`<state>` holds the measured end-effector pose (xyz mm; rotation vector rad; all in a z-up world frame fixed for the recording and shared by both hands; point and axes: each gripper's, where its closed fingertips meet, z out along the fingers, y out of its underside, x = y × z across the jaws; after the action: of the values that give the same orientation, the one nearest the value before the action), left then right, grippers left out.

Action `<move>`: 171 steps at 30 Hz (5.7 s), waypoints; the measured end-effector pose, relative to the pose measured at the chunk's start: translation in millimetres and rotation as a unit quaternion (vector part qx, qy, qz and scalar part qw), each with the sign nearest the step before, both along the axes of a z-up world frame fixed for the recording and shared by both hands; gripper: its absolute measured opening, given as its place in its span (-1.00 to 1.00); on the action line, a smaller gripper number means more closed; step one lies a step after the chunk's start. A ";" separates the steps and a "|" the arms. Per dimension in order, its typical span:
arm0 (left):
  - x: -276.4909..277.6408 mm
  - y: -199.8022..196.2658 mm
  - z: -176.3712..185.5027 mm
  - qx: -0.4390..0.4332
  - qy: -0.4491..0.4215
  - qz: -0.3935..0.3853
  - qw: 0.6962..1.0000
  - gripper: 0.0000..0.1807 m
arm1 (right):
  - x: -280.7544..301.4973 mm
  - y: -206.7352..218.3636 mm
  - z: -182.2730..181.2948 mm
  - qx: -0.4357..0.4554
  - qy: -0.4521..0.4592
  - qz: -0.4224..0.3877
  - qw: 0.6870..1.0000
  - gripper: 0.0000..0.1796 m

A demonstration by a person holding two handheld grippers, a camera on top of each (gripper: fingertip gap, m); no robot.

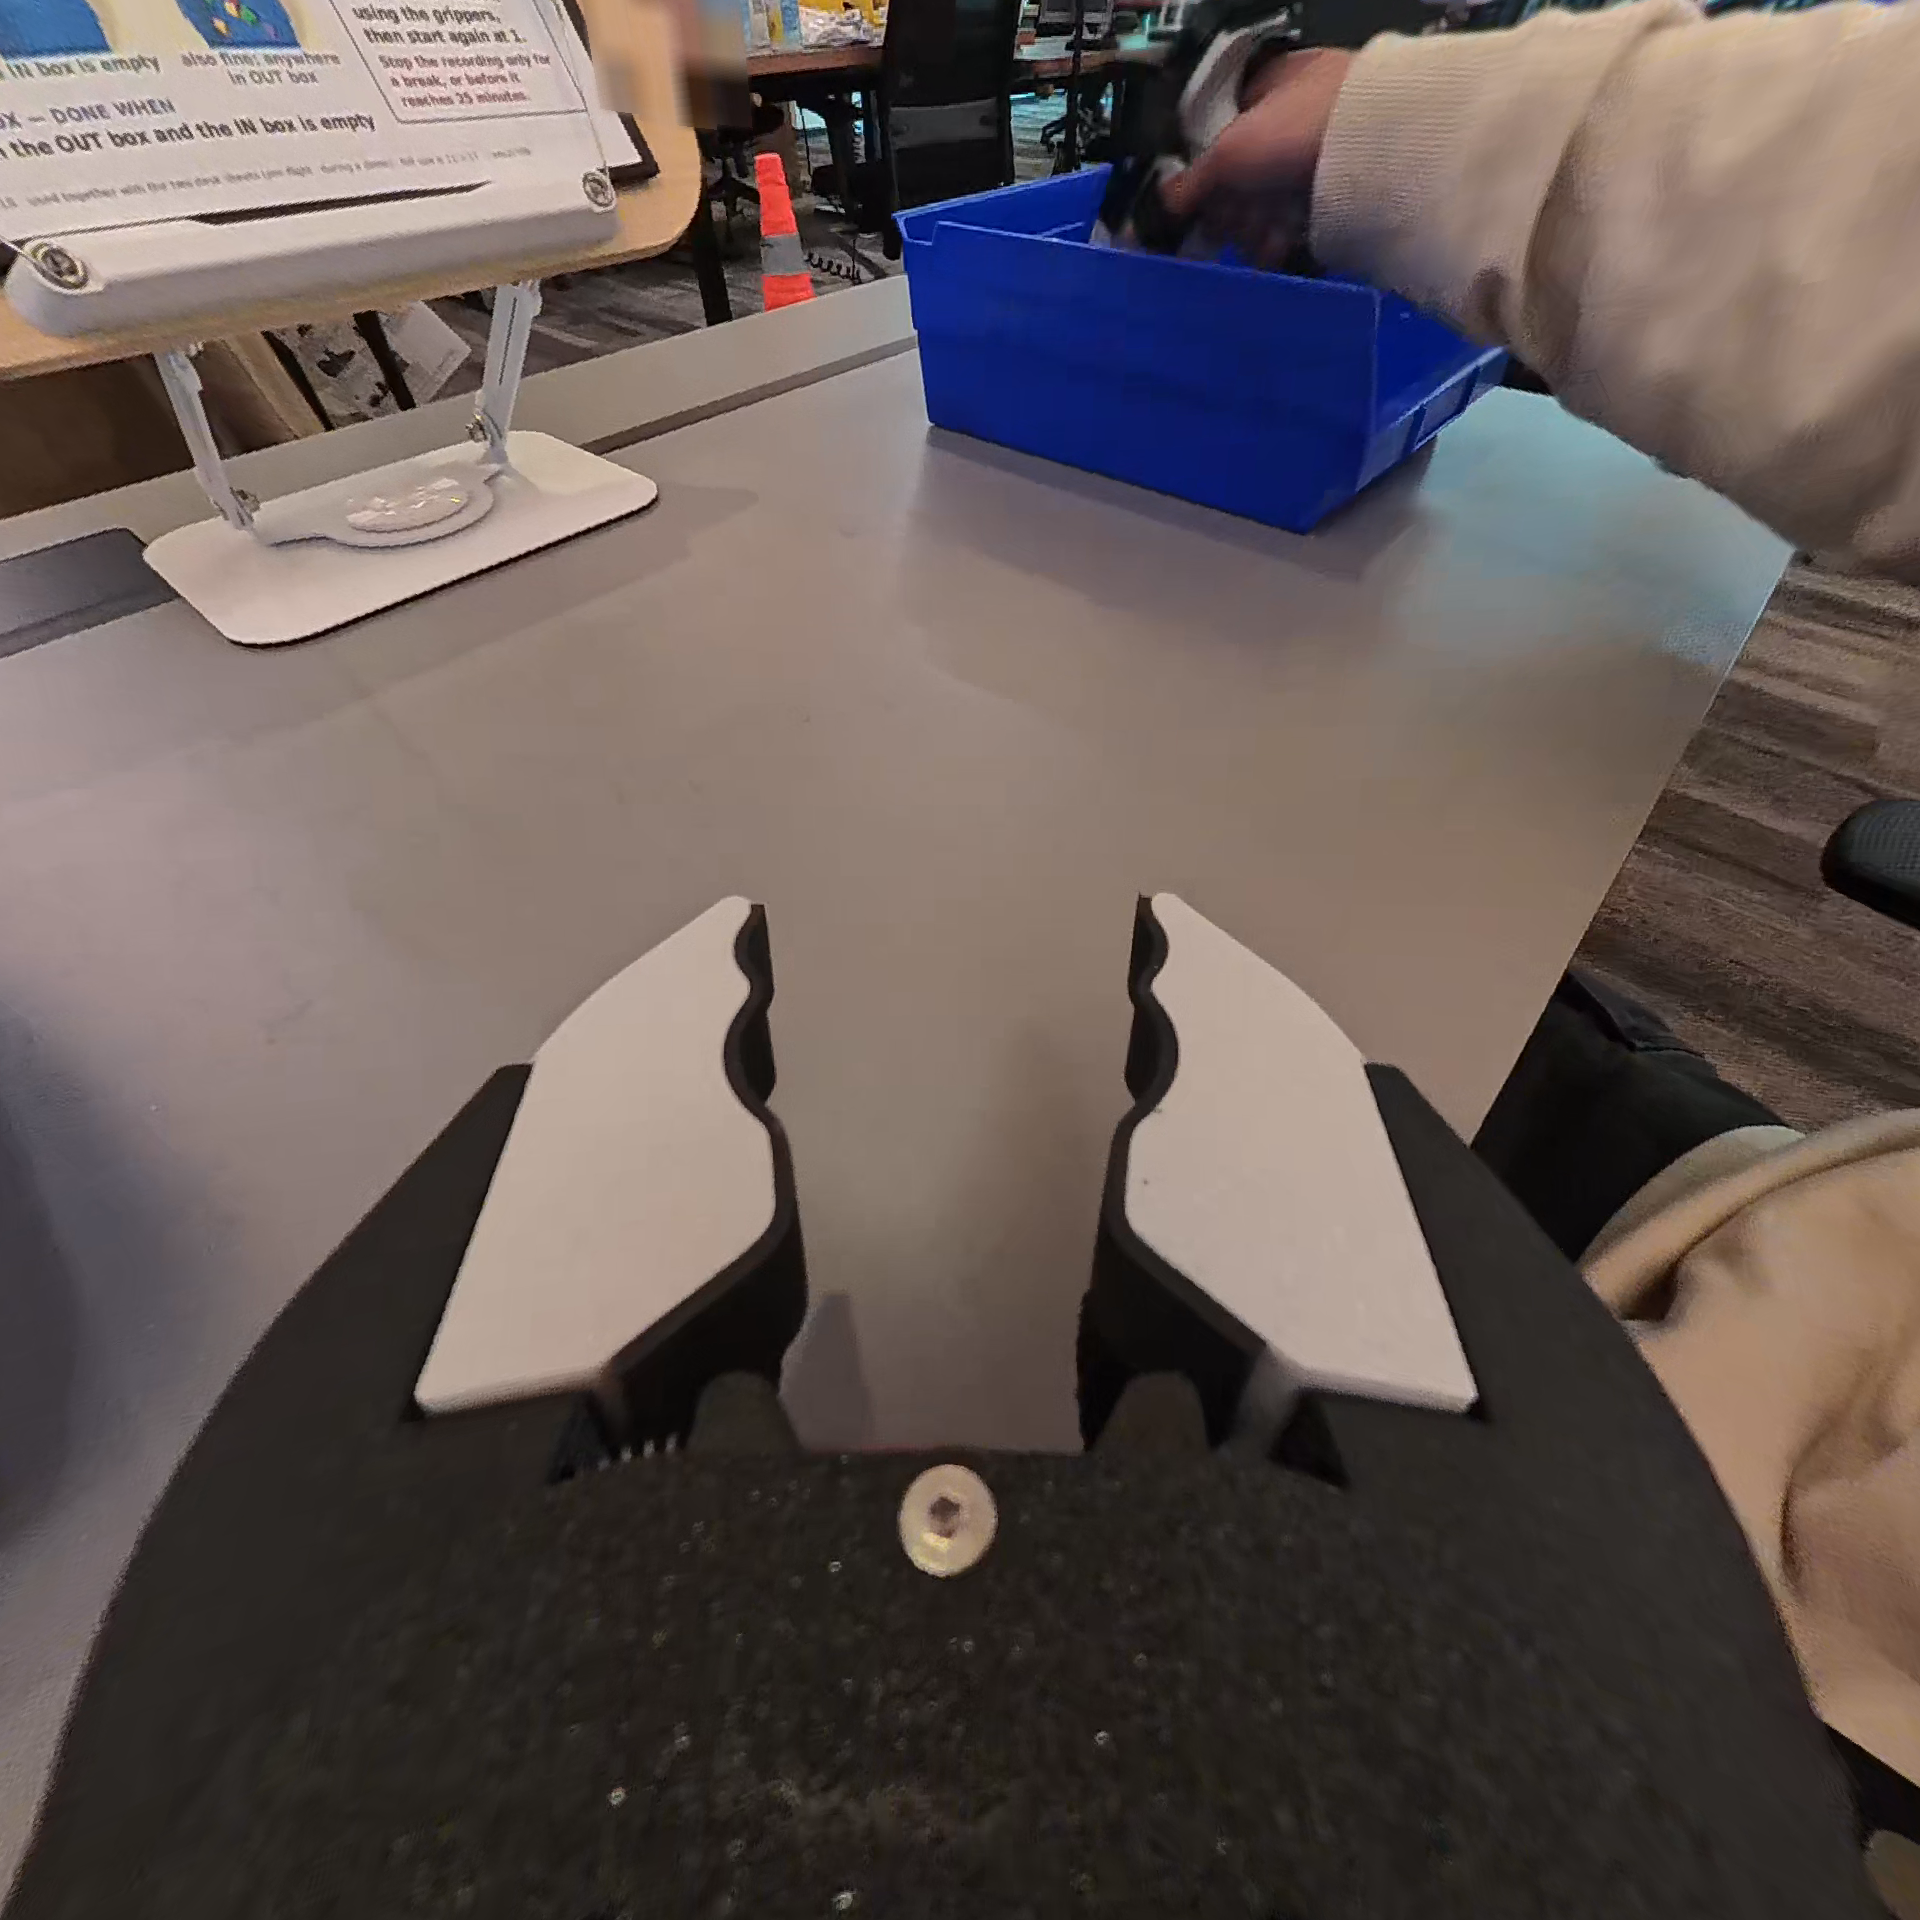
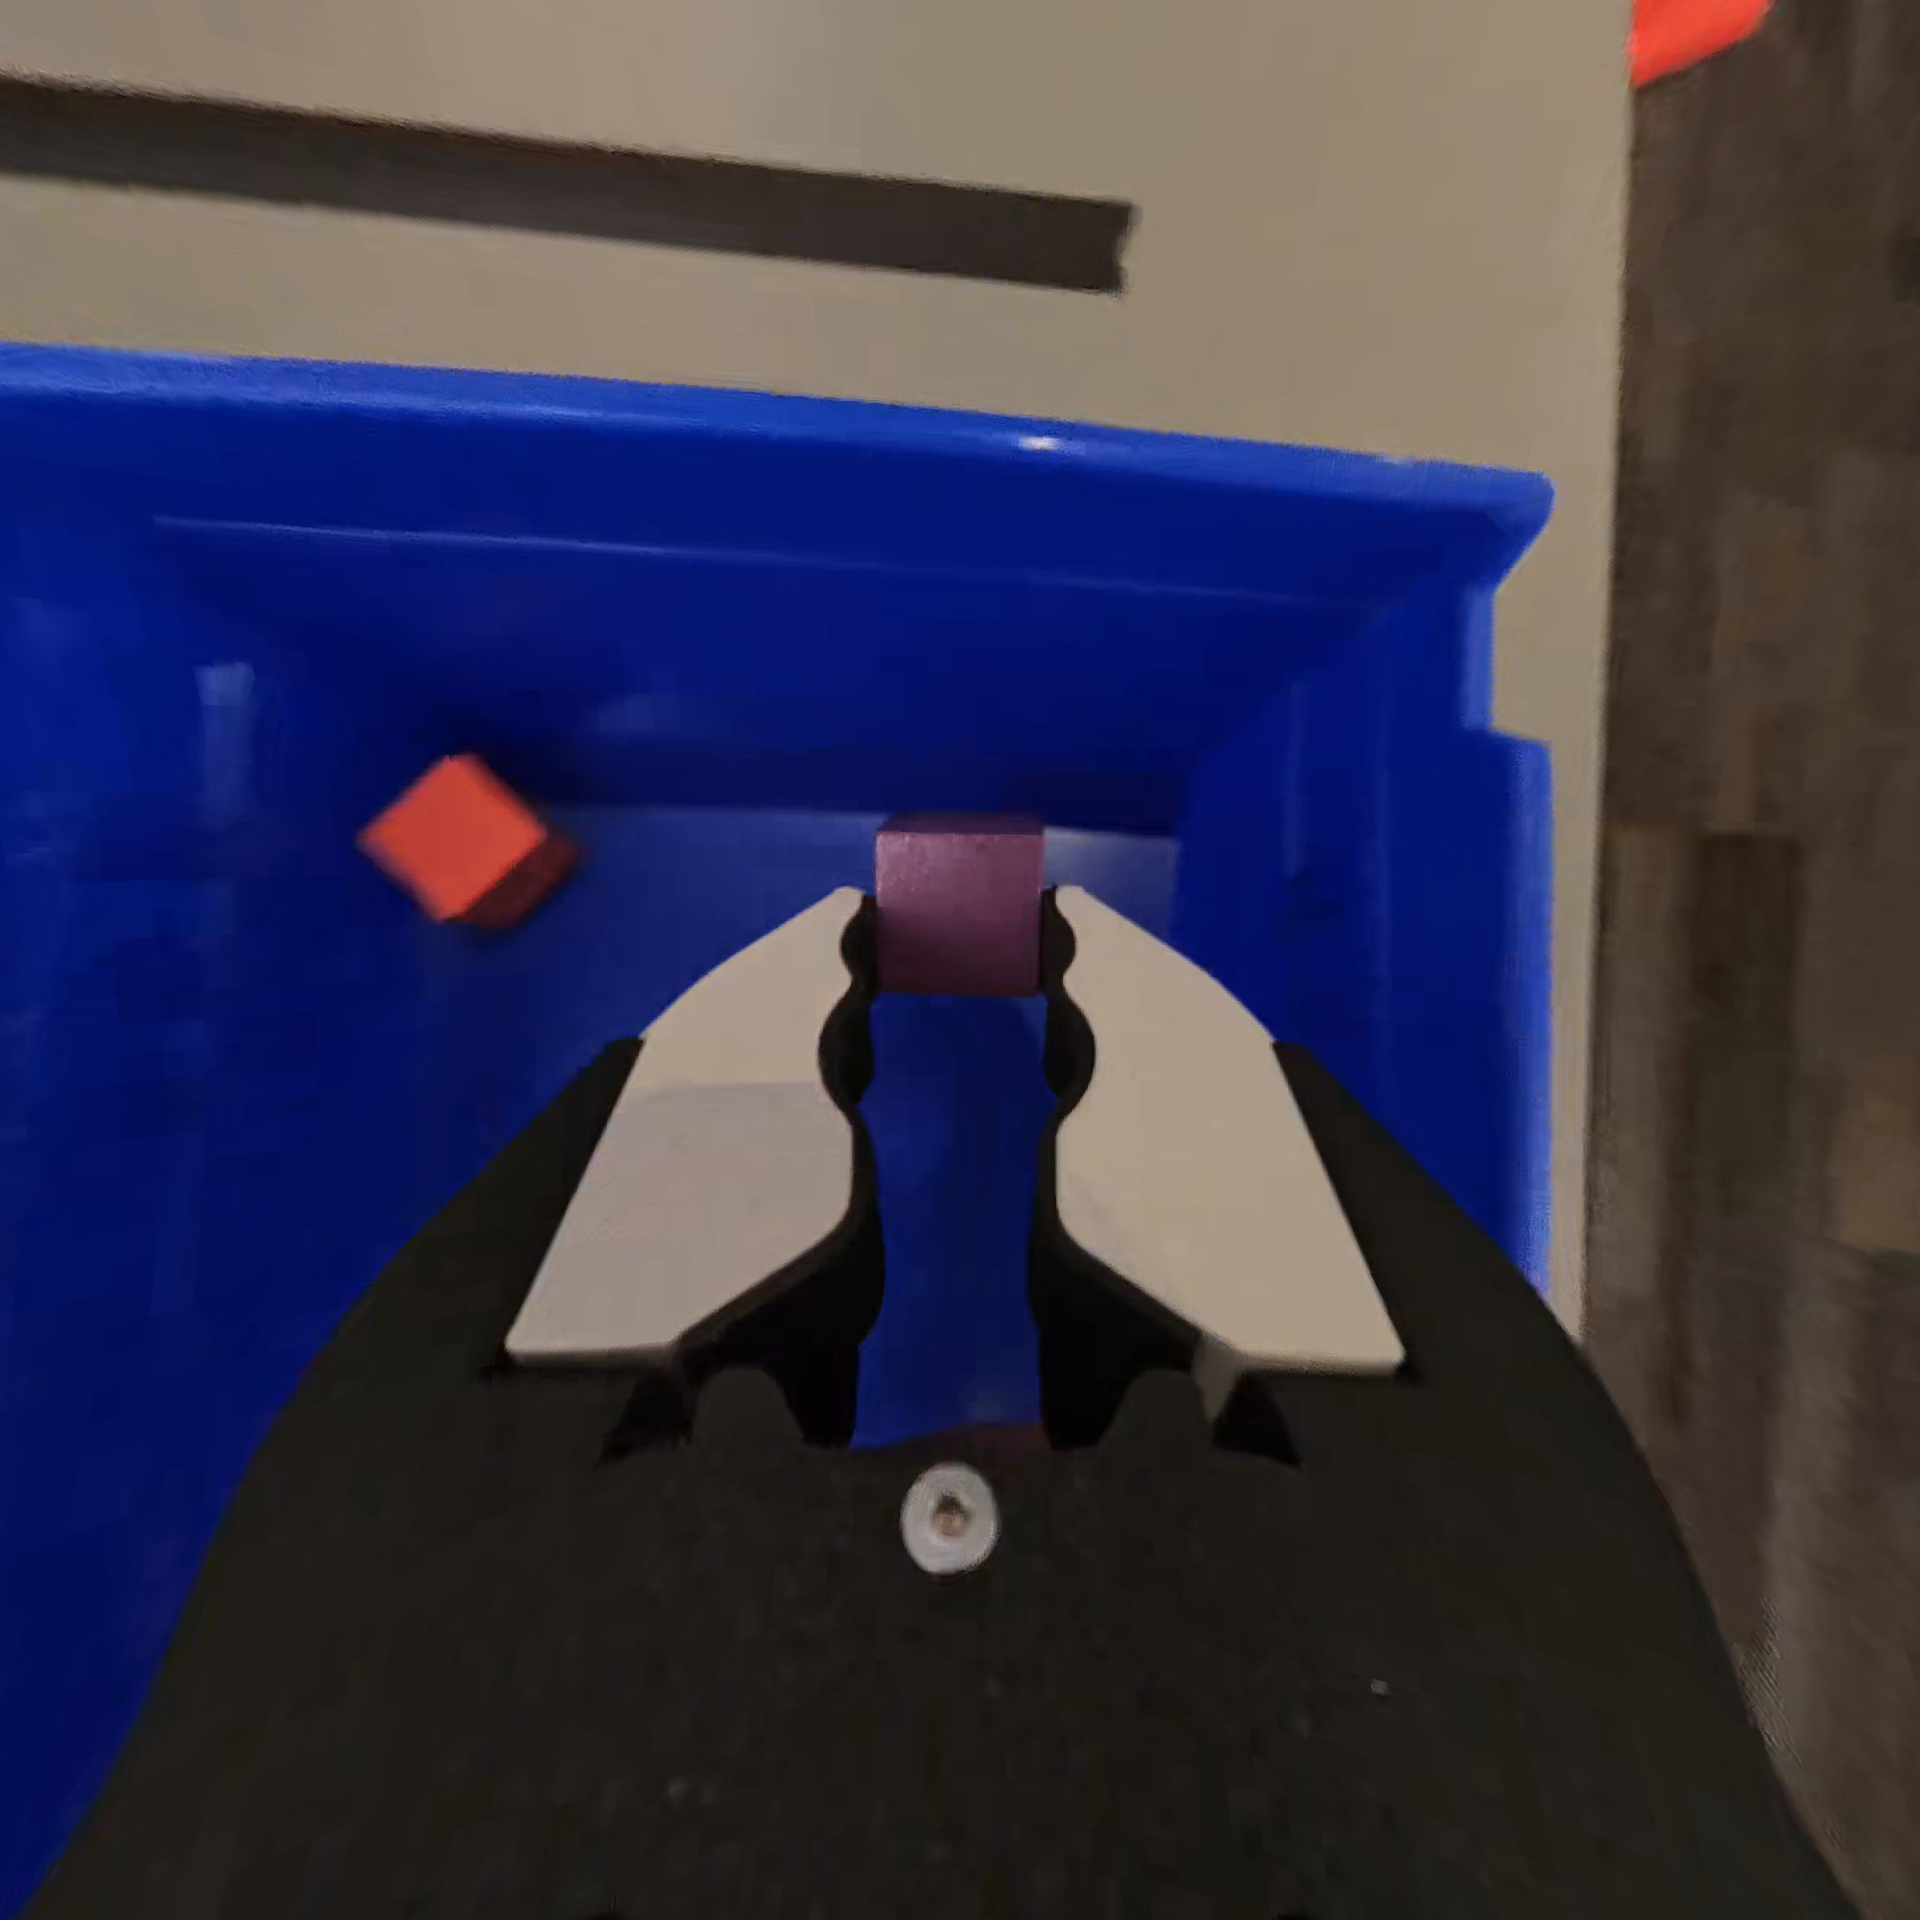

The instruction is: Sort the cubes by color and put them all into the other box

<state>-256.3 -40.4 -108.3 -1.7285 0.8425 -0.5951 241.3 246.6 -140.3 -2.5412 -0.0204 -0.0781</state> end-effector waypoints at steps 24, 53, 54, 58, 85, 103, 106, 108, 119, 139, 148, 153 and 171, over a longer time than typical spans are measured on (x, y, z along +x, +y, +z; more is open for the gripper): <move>-16.7 -4.9 10.8 0.019 -0.014 0.022 0.999 -0.27 | -109.4 -76.6 129.0 0.259 0.030 0.095 0.961 -0.49; -83.1 29.2 43.6 -0.019 0.048 0.067 0.996 -0.31 | -340.8 -298.5 27.6 0.252 0.231 0.337 0.877 -0.55; -104.1 41.6 56.1 -0.022 0.069 0.082 0.994 -0.31 | -340.4 -298.3 27.9 0.252 0.234 0.336 0.877 -0.56; -181.6 113.1 65.9 -0.075 0.236 0.107 0.963 -0.32 | -342.7 -295.0 23.8 0.240 0.246 0.335 0.877 -0.56; -263.0 244.3 -41.8 -0.386 0.235 0.287 0.845 -0.74 | -335.5 -304.8 27.8 0.232 0.245 0.346 0.875 -0.63; -165.2 104.5 51.1 0.012 0.046 0.153 0.987 -0.74 | -326.0 -287.0 16.0 0.219 0.276 0.310 0.883 -0.65; -143.2 97.6 69.8 0.046 0.020 0.101 0.994 -0.74 | -334.4 -282.1 20.5 0.202 0.322 0.313 0.870 -0.64; -111.2 87.8 91.8 0.082 -0.013 0.030 0.996 -0.75 | -352.4 -278.5 35.6 0.153 0.419 0.325 0.834 -0.59; 78.6 23.4 96.5 0.157 0.024 -0.283 0.946 -0.75 | -422.1 -265.6 110.4 -0.113 0.793 0.297 0.519 -0.44; 16.2 41.4 18.1 -0.065 -0.031 0.046 0.996 -0.34 | -350.6 -262.8 53.0 0.149 0.509 0.317 0.786 -0.76; -17.2 39.6 -21.4 -0.114 -0.044 0.106 0.987 -0.39 | -310.9 -270.4 46.7 0.292 0.296 0.273 0.867 -0.75; -7.5 35.7 -19.3 -0.101 -0.025 0.085 0.991 -0.41 | -280.3 -258.5 71.4 0.323 0.280 0.261 0.866 -0.75; -1.3 28.2 -25.0 -0.113 -0.013 0.062 0.992 -0.42 | -83.3 -2.5 -41.9 -0.078 -0.054 0.282 0.955 -0.75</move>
<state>-257.6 -12.2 -133.3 -1.9568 0.6637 -0.6481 158.0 244.1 -182.2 -2.5822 -0.8173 0.0125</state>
